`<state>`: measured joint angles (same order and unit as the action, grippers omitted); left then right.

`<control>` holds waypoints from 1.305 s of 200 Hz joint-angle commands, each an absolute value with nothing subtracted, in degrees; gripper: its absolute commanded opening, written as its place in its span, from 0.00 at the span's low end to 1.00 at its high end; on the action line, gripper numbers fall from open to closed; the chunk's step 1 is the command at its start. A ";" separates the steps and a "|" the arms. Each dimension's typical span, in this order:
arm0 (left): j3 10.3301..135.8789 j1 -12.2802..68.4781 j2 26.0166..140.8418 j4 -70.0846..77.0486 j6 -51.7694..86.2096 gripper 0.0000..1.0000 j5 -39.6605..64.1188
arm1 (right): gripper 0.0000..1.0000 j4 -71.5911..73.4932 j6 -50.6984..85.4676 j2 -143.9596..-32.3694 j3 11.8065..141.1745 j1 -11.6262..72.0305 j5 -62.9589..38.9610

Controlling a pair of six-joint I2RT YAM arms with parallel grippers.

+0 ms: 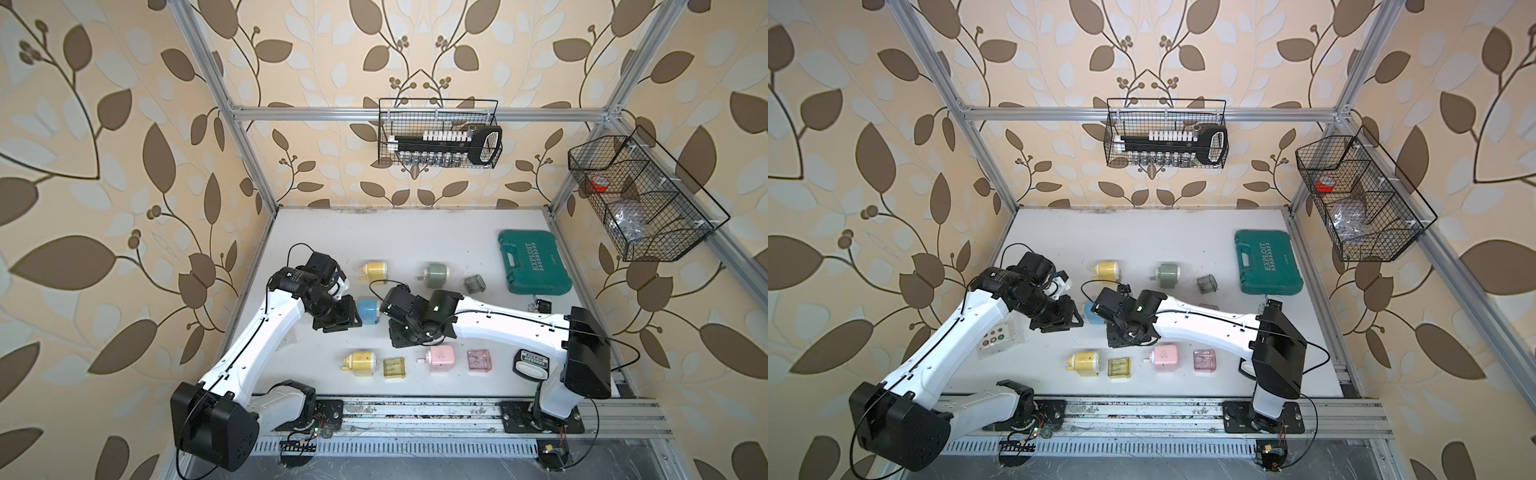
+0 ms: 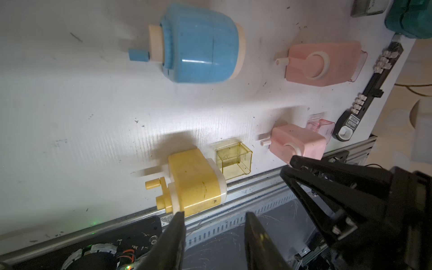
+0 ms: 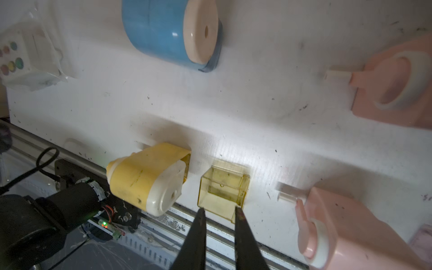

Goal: Put the tray back into the pencil sharpener
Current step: Pick up the container from the center of the board.

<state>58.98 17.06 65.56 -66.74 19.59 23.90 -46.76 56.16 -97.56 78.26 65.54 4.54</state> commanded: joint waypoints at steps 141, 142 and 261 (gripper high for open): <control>49.57 19.07 55.75 -67.96 29.27 0.52 15.91 | 0.27 -44.68 60.07 -100.66 70.76 69.41 4.57; 49.53 19.07 55.83 -67.99 29.22 0.52 15.91 | 0.27 -44.66 60.05 -100.73 70.80 69.42 4.57; 49.39 18.81 58.42 -67.58 28.73 0.53 16.35 | 0.28 -43.95 59.77 -108.61 73.87 69.52 1.69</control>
<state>49.60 18.79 58.35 -67.35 28.53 17.34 -43.42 59.99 -107.00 71.64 69.12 2.31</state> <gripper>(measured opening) 0.531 0.281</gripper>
